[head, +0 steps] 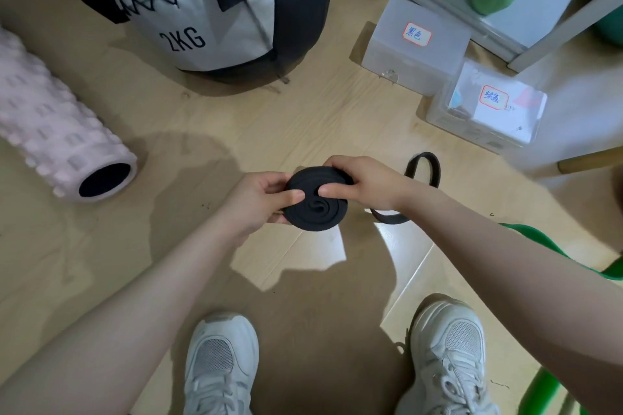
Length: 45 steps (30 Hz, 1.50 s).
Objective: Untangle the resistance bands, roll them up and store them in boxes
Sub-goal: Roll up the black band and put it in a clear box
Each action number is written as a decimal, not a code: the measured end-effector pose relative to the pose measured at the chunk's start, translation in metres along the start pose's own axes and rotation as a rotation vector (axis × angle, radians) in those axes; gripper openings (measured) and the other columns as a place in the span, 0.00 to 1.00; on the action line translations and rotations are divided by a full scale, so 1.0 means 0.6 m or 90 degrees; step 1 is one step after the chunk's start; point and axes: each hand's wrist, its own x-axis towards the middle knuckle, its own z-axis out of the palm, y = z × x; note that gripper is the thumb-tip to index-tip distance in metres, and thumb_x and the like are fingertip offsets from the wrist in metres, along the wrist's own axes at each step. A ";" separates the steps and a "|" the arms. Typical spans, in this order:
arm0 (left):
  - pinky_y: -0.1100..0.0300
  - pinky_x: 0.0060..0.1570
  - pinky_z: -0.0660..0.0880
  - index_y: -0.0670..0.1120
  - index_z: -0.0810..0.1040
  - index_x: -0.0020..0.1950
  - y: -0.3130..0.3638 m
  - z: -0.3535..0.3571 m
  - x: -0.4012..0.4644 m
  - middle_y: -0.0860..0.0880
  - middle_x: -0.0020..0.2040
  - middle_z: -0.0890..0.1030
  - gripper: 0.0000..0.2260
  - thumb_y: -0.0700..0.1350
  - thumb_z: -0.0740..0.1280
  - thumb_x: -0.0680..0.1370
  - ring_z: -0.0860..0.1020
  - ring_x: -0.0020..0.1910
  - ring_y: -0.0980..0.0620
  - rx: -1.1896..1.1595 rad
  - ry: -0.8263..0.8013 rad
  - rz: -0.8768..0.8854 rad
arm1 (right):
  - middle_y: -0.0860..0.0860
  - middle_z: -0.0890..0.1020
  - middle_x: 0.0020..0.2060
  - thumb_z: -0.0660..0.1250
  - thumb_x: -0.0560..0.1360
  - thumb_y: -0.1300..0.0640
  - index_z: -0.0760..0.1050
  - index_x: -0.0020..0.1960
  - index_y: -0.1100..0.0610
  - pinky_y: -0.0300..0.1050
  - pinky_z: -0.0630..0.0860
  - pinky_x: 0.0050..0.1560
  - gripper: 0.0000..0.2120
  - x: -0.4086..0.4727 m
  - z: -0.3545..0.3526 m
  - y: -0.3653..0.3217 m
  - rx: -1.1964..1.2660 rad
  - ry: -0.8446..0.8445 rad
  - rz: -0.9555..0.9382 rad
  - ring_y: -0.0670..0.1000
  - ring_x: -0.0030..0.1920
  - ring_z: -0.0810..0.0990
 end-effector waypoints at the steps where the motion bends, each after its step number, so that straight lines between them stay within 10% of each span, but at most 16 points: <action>1: 0.68 0.31 0.76 0.48 0.78 0.48 0.001 -0.002 -0.001 0.56 0.35 0.83 0.09 0.34 0.65 0.75 0.81 0.33 0.60 -0.010 0.011 0.011 | 0.43 0.77 0.39 0.66 0.75 0.50 0.71 0.51 0.54 0.32 0.69 0.40 0.10 -0.001 -0.003 0.000 0.004 0.005 0.000 0.45 0.40 0.76; 11: 0.65 0.34 0.78 0.52 0.78 0.46 -0.007 -0.007 -0.004 0.53 0.41 0.82 0.07 0.39 0.65 0.77 0.80 0.37 0.58 -0.103 0.152 0.069 | 0.42 0.74 0.39 0.58 0.79 0.51 0.68 0.58 0.57 0.28 0.68 0.38 0.12 -0.005 0.014 -0.002 0.091 0.071 0.006 0.40 0.38 0.73; 15: 0.61 0.38 0.80 0.51 0.79 0.46 -0.016 0.000 -0.006 0.54 0.41 0.83 0.08 0.39 0.64 0.77 0.82 0.39 0.56 -0.166 0.141 0.024 | 0.50 0.76 0.54 0.57 0.79 0.52 0.63 0.66 0.61 0.37 0.72 0.53 0.19 -0.002 0.040 -0.006 0.193 0.102 0.013 0.48 0.54 0.75; 18: 0.59 0.42 0.81 0.47 0.76 0.51 -0.024 -0.004 -0.010 0.47 0.51 0.81 0.06 0.39 0.62 0.78 0.82 0.46 0.53 -0.215 0.060 -0.025 | 0.51 0.75 0.52 0.59 0.79 0.53 0.63 0.64 0.62 0.30 0.71 0.46 0.17 0.000 0.043 -0.005 0.164 0.098 0.016 0.49 0.51 0.75; 26: 0.51 0.59 0.73 0.50 0.79 0.50 -0.015 -0.034 -0.005 0.51 0.47 0.82 0.09 0.48 0.71 0.71 0.79 0.47 0.53 0.171 -0.081 -0.001 | 0.54 0.76 0.47 0.59 0.79 0.51 0.63 0.59 0.61 0.44 0.71 0.44 0.15 -0.013 0.028 -0.006 -0.045 -0.080 0.005 0.54 0.46 0.76; 31: 0.59 0.51 0.73 0.54 0.75 0.48 0.001 -0.019 0.004 0.53 0.43 0.80 0.09 0.39 0.67 0.76 0.79 0.44 0.56 0.225 -0.115 0.011 | 0.50 0.72 0.43 0.59 0.78 0.49 0.60 0.50 0.55 0.43 0.66 0.43 0.11 -0.008 0.031 -0.015 -0.184 -0.163 0.004 0.52 0.43 0.72; 45: 0.64 0.47 0.76 0.61 0.77 0.50 -0.004 -0.017 0.006 0.57 0.43 0.83 0.14 0.40 0.66 0.76 0.80 0.41 0.61 0.255 -0.002 0.142 | 0.51 0.77 0.47 0.65 0.75 0.49 0.67 0.59 0.59 0.35 0.70 0.42 0.18 -0.011 0.028 0.006 0.009 -0.003 0.020 0.49 0.45 0.75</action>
